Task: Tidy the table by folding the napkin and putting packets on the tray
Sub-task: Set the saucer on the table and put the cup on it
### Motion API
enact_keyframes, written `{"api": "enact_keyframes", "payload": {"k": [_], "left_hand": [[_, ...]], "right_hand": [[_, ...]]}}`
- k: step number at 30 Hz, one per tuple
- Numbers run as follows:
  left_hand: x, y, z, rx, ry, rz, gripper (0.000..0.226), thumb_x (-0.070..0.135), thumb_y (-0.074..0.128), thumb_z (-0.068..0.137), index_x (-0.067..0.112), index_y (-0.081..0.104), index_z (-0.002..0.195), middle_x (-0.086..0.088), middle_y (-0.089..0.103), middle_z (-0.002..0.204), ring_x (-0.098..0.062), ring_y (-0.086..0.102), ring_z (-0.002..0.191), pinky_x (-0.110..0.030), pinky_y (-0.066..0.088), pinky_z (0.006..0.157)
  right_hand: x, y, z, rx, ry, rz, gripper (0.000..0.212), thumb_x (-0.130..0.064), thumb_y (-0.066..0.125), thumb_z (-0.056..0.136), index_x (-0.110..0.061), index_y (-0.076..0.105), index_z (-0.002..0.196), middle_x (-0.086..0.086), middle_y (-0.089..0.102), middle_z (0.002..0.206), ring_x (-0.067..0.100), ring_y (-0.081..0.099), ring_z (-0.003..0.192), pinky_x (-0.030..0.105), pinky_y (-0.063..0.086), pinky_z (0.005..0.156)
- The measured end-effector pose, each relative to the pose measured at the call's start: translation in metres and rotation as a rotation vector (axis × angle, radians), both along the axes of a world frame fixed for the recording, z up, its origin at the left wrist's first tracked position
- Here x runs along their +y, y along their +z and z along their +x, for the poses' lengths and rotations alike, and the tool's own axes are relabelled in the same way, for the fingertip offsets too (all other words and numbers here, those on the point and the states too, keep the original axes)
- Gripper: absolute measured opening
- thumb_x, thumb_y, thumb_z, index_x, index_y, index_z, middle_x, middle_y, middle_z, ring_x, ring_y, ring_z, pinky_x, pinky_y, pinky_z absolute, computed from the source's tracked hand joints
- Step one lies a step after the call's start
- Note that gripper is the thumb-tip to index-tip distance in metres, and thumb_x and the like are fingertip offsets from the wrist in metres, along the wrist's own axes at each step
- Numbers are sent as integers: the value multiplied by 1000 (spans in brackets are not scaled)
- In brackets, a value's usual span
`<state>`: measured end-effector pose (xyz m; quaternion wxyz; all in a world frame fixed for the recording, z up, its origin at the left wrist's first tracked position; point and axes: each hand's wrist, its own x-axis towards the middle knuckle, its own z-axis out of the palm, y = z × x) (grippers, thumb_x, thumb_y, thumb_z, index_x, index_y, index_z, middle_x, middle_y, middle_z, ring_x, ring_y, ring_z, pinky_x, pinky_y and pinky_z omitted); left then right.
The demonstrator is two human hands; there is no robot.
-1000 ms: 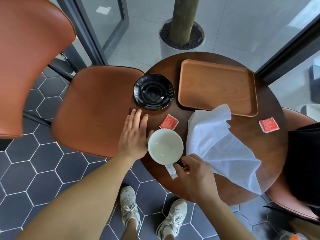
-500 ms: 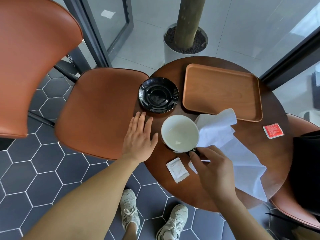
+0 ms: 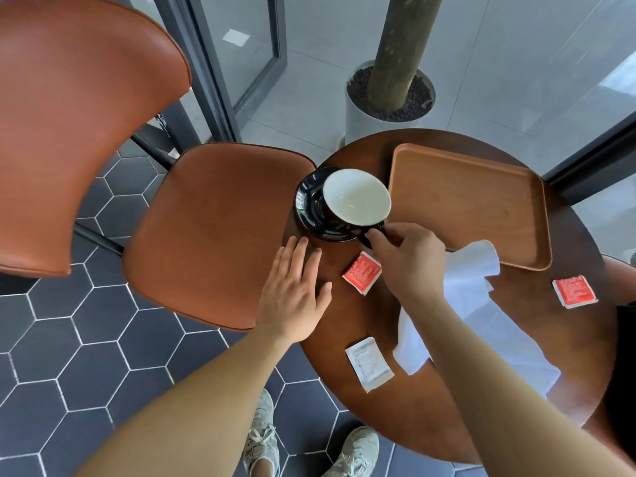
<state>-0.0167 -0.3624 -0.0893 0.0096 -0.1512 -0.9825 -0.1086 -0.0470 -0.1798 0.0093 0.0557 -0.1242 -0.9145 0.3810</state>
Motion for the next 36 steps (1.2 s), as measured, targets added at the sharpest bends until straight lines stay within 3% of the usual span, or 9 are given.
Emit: {"api": "enact_keyframes", "payload": {"k": [9, 20, 30, 33, 36], "left_hand": [[0, -2, -1, 10, 14, 21, 59, 44, 40, 99, 7, 45, 145, -20, 35, 157, -35, 24, 150, -50, 22, 121], [0, -2, 0, 12, 20, 27, 59, 44, 39, 99, 7, 45, 145, -20, 36, 156, -35, 24, 150, -50, 24, 121], [-1, -2, -1, 3, 22, 22, 58, 44, 39, 99, 8, 45, 145, -20, 36, 156, -34, 23, 150, -49, 23, 122], [0, -2, -1, 3, 20, 24, 58, 43, 39, 99, 8, 45, 144, -20, 36, 156, -35, 23, 150, -49, 22, 122], [0, -2, -1, 2, 21, 15, 58, 43, 40, 99, 8, 45, 144, -20, 36, 156, -35, 24, 150, -49, 21, 122]], "right_hand": [[-16, -11, -28, -14, -68, -2, 32, -29, 64, 90, -2, 70, 75, 12, 68, 68, 28, 63, 68, 43, 55, 65], [-26, -21, -29, -48, -115, -26, 23, -31, 66, 90, -10, 74, 85, 7, 71, 80, 24, 64, 80, 36, 52, 71], [-23, -19, -26, -136, -13, -3, 31, -35, 67, 92, -5, 72, 87, 10, 71, 80, 26, 65, 79, 46, 55, 74], [-19, -10, -16, -160, 74, 73, 26, -33, 67, 91, -8, 70, 96, 8, 71, 90, 25, 66, 87, 42, 55, 75], [5, -3, 20, 56, 144, 288, 36, -26, 73, 87, -13, 68, 120, 6, 71, 114, 28, 60, 110, 41, 56, 82]]}}
